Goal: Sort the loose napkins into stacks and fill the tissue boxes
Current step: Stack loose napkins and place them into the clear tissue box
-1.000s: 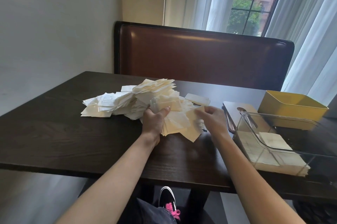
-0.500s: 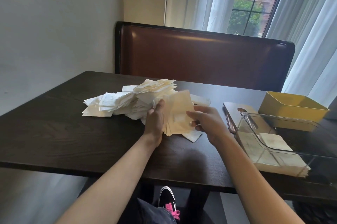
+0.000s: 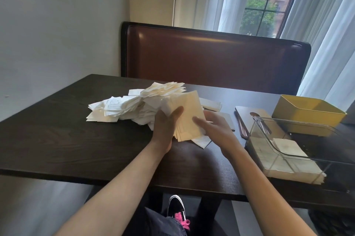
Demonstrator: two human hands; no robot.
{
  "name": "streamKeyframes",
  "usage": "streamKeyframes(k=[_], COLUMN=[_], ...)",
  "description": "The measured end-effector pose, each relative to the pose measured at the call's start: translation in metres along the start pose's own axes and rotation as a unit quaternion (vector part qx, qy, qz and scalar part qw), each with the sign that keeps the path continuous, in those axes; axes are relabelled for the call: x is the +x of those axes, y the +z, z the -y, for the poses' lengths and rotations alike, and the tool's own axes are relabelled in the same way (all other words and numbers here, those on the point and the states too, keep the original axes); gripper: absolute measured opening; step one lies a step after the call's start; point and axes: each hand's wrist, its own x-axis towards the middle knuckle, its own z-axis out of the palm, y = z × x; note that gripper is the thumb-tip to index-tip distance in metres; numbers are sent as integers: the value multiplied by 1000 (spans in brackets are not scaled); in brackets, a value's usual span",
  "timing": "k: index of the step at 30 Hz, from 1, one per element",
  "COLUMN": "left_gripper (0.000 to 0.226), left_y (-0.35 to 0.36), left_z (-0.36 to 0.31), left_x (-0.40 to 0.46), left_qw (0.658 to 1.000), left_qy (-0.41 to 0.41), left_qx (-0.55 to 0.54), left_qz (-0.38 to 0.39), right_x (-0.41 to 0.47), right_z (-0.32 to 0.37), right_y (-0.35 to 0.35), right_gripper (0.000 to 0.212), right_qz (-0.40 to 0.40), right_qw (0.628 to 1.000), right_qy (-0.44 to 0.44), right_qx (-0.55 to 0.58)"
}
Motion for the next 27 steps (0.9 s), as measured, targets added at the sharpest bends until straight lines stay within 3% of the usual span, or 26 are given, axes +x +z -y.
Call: streamKeyframes(k=[3, 9, 13, 20, 24, 27], left_gripper=[31, 58, 48, 37, 43, 39], left_y=[4, 5, -2, 1, 9, 20], left_z=[-3, -3, -1, 8, 13, 13], left_x=[-6, -13, -21, -35, -42, -50], left_qw=[999, 999, 993, 975, 967, 979], left_qy=[6, -20, -59, 4, 16, 12], left_qx=[-22, -13, 36, 179, 225, 186], left_qz=[30, 28, 96, 131, 119, 86], right_x=[-3, -12, -19, -39, -43, -42], right_z=[-5, -9, -12, -24, -24, -24], right_y=[3, -8, -19, -21, -14, -7], right_gripper=[19, 15, 26, 19, 29, 41], right_qz=[45, -31, -100, -115, -111, -125], right_qw=[998, 985, 968, 978, 976, 966], right_qy=[11, 13, 14, -7, 18, 28], right_qx=[53, 168, 231, 172, 184, 223])
